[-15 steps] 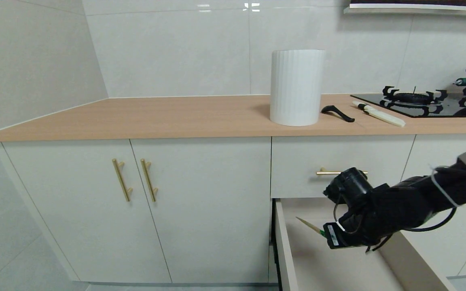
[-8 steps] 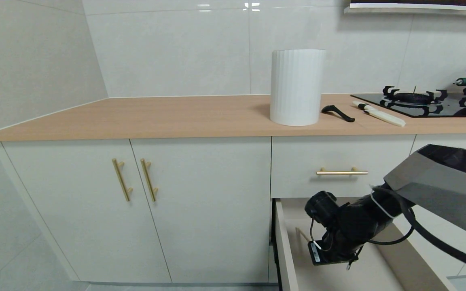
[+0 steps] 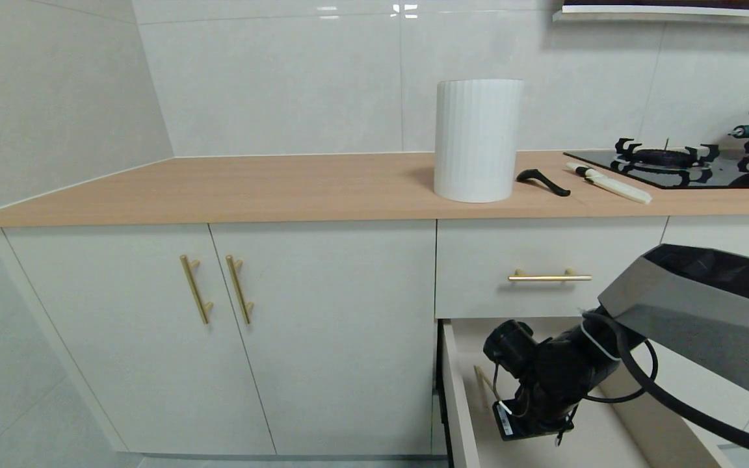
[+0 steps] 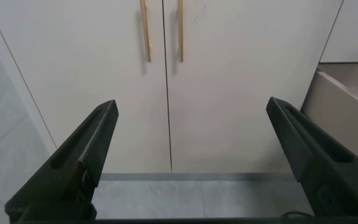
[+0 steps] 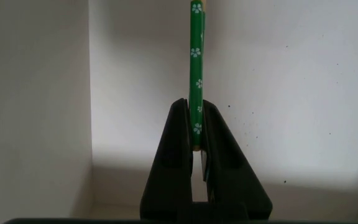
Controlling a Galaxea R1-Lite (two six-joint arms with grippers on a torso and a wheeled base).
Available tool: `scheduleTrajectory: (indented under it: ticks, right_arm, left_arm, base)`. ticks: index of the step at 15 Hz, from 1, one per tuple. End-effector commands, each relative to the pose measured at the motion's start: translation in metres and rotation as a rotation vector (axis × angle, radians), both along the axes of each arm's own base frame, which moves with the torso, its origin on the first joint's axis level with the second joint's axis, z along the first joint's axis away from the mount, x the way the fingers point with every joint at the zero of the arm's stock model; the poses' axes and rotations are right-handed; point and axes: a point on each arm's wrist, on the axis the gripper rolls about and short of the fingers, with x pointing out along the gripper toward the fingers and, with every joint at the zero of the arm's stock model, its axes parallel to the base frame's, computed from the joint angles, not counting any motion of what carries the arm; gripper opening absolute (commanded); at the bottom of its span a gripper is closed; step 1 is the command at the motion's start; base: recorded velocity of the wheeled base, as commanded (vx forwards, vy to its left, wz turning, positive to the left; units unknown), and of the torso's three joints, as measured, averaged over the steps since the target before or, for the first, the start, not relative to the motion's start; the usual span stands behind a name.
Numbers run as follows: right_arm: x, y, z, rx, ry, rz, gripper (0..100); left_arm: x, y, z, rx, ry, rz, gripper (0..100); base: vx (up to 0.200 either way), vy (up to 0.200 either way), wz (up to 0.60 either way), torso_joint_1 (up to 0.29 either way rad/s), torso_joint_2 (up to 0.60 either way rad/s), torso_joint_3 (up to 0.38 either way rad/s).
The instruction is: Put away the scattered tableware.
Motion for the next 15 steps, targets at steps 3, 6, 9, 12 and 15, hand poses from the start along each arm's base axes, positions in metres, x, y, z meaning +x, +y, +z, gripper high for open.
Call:
scheduleTrajectory:
  ticks: [3, 6, 9, 12, 15]
  right_arm:
    - [0.000, 0.000, 0.000, 0.001, 0.000, -0.001, 100]
    - [0.000, 0.000, 0.000, -0.001, -0.001, 0.000, 100]
    - [0.000, 0.000, 0.000, -0.001, -0.001, -0.001, 100]
    - [0.000, 0.000, 0.000, -0.002, 0.000, -0.003, 100]
    - [-0.005, -0.008, 0.037, 0.011, -0.096, -0.053, 100]
  left_arm:
    - [0.000, 0.000, 0.000, 0.000, -0.001, 0.001, 100]
    - [0.000, 0.000, 0.000, 0.000, -0.001, 0.001, 100]
    - [0.000, 0.000, 0.000, 0.000, -0.001, 0.001, 100]
    - [0.000, 0.000, 0.000, 0.000, 0.000, 0.000, 100]
    - [0.000, 0.000, 0.000, 0.000, 0.000, 0.000, 100]
  base:
    - [0.000, 0.000, 0.00, 0.000, 0.00, 0.000]
    - [0.000, 0.000, 0.00, 0.000, 0.00, 0.000]
    - [0.000, 0.000, 0.00, 0.000, 0.00, 0.000]
    - [0.000, 0.000, 0.00, 0.000, 0.00, 0.000]
    - [0.000, 0.000, 0.00, 0.000, 0.00, 0.000]
